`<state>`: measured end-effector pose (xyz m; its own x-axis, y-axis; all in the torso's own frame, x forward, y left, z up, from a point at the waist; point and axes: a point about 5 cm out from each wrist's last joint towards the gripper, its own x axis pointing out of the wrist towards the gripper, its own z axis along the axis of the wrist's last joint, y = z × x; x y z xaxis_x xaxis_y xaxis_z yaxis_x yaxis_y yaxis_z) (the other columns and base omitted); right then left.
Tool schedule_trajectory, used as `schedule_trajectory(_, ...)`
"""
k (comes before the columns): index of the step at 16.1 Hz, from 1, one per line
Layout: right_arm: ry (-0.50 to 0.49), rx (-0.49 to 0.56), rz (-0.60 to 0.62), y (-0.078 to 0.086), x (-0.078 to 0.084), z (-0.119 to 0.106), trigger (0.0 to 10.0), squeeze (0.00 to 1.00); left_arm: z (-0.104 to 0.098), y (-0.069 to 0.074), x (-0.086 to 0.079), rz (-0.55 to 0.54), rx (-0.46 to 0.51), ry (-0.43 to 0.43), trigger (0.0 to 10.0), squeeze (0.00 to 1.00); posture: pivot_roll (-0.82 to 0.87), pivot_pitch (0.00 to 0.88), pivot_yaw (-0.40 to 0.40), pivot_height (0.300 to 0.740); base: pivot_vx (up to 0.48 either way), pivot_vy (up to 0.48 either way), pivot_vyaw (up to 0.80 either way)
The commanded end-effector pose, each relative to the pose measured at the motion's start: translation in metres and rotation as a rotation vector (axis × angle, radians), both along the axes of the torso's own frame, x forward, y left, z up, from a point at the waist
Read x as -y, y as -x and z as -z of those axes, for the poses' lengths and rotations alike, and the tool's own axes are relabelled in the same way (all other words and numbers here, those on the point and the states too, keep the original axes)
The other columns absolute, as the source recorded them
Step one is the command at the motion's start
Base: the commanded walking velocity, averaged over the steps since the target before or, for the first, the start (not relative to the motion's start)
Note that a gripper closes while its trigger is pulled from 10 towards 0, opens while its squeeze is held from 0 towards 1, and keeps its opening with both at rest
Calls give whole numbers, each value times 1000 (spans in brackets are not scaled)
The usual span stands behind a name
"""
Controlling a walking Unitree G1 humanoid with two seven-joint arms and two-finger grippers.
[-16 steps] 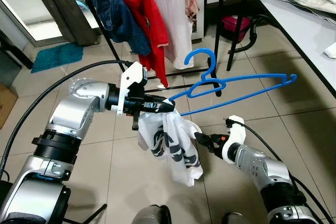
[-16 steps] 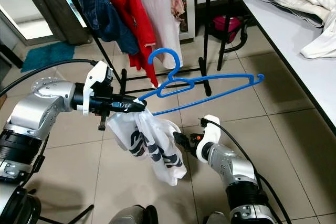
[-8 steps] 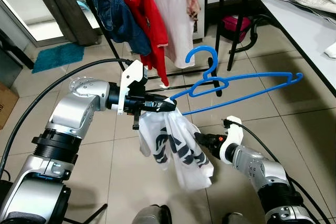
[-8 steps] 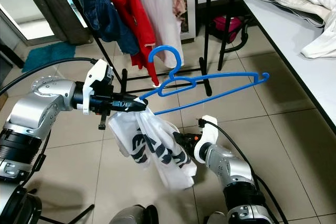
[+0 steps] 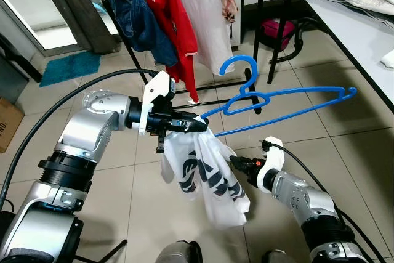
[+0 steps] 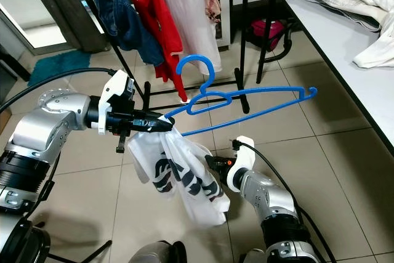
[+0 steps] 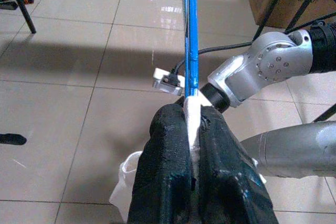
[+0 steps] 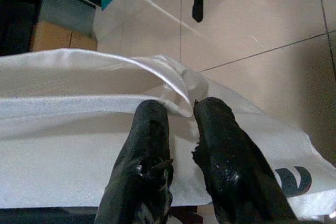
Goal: Hang hanger
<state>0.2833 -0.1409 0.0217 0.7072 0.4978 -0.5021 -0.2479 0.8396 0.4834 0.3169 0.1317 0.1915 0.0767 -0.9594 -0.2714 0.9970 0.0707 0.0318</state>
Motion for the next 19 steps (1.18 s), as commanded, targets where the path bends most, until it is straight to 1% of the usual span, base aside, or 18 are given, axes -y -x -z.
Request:
schedule_trajectory(1,-26,20,-6,-2,-5,-3,0,0,-9,-1,-3,10,30,-2,0,0,112,103,228,740,0,0,0)
schedule_trajectory(3,-30,22,-4,-1,-5,-3,0,0,-9,-1,-4,7,30,-3,0,0,112,104,227,740,0,0,0)
schedule_trajectory(6,-27,25,-3,1,1,-3,0,0,-8,-2,-6,-5,30,-9,0,0,112,108,230,740,0,0,0)
schedule_trajectory(8,-11,27,19,6,17,-3,0,0,-7,-3,-12,-27,30,-15,0,0,111,109,231,740,0,0,0)
schedule_trajectory(9,-6,28,27,7,22,-4,0,0,-7,-3,-13,-31,30,-16,0,0,107,110,232,740,0,0,0)
schedule_trajectory(10,5,36,52,9,34,-6,0,0,-6,-3,-16,-40,29,-19,0,0,106,111,233,740,0,0,0)
schedule_trajectory(12,19,49,73,10,46,-10,0,0,-6,-4,-16,-44,28,-21,0,0,101,111,233,740,0,0,0)
schedule_trajectory(13,23,53,75,10,49,-12,0,0,-5,-4,-16,-44,28,-22,0,0,99,111,232,740,0,0,0)
schedule_trajectory(15,28,85,42,11,50,-17,0,0,-4,-3,-14,-36,28,-24,0,0,99,109,234,740,0,0,0)
schedule_trajectory(16,31,87,45,11,50,-18,0,0,-4,-3,-13,-34,29,-28,0,0,99,108,234,740,0,0,0)
schedule_trajectory(18,49,88,55,10,55,-20,0,0,-2,-4,-13,-33,33,-36,0,0,99,105,234,740,0,0,0)
schedule_trajectory(19,60,97,68,12,63,-23,0,0,-2,-4,-15,-42,44,-41,0,0,93,101,229,740,0,0,0)
